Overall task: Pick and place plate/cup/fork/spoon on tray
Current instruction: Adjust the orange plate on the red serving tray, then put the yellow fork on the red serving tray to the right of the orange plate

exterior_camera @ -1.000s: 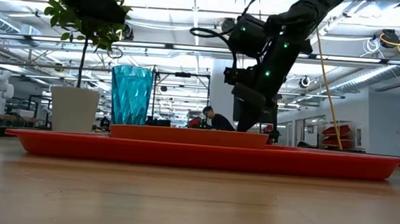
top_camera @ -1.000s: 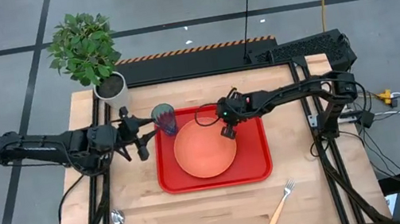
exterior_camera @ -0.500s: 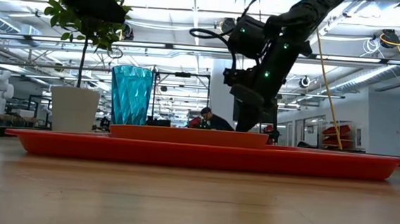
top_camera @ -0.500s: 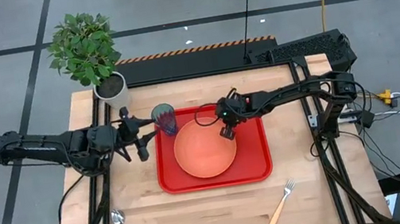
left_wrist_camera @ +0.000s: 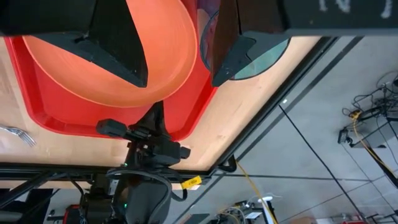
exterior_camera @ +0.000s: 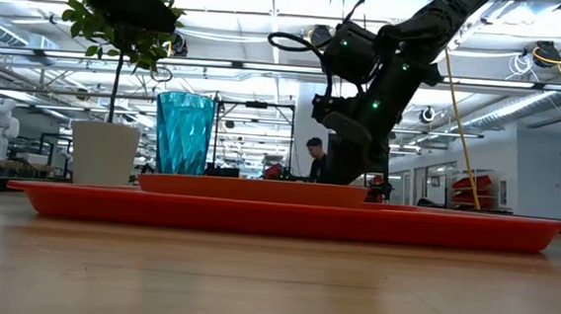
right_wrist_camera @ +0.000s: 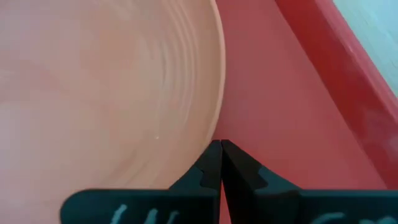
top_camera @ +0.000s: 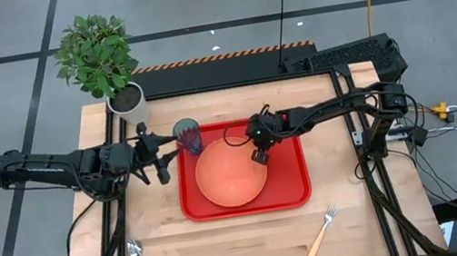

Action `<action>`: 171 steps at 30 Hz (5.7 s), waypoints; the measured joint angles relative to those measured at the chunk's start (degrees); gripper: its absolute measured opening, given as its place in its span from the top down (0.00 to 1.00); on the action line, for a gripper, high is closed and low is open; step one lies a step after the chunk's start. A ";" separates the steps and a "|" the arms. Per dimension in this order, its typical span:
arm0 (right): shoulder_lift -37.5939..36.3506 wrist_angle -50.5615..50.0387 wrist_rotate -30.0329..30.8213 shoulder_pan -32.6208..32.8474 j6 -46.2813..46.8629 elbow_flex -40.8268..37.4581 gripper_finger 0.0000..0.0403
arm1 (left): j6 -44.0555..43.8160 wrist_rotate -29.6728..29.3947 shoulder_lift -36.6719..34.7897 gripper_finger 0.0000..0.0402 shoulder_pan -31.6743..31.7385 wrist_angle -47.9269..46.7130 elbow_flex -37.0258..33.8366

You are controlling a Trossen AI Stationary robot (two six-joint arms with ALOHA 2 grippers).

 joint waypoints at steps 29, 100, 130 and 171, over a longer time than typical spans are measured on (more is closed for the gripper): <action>0.00 0.43 -3.08 0.20 -0.90 0.02 1.00 | 0.28 0.02 0.02 0.55 0.00 -0.04 0.01; -6.97 -29.20 -10.33 53.58 8.67 5.05 0.67 | -14.08 10.03 3.58 0.55 -15.19 -7.67 0.06; 0.47 -28.05 -8.58 56.11 3.53 3.58 0.72 | -15.62 8.83 3.58 0.55 -16.57 -7.67 0.06; -4.42 -50.24 0.49 52.93 -6.05 16.44 1.00 | -15.38 5.75 3.58 0.55 -16.57 -7.65 0.01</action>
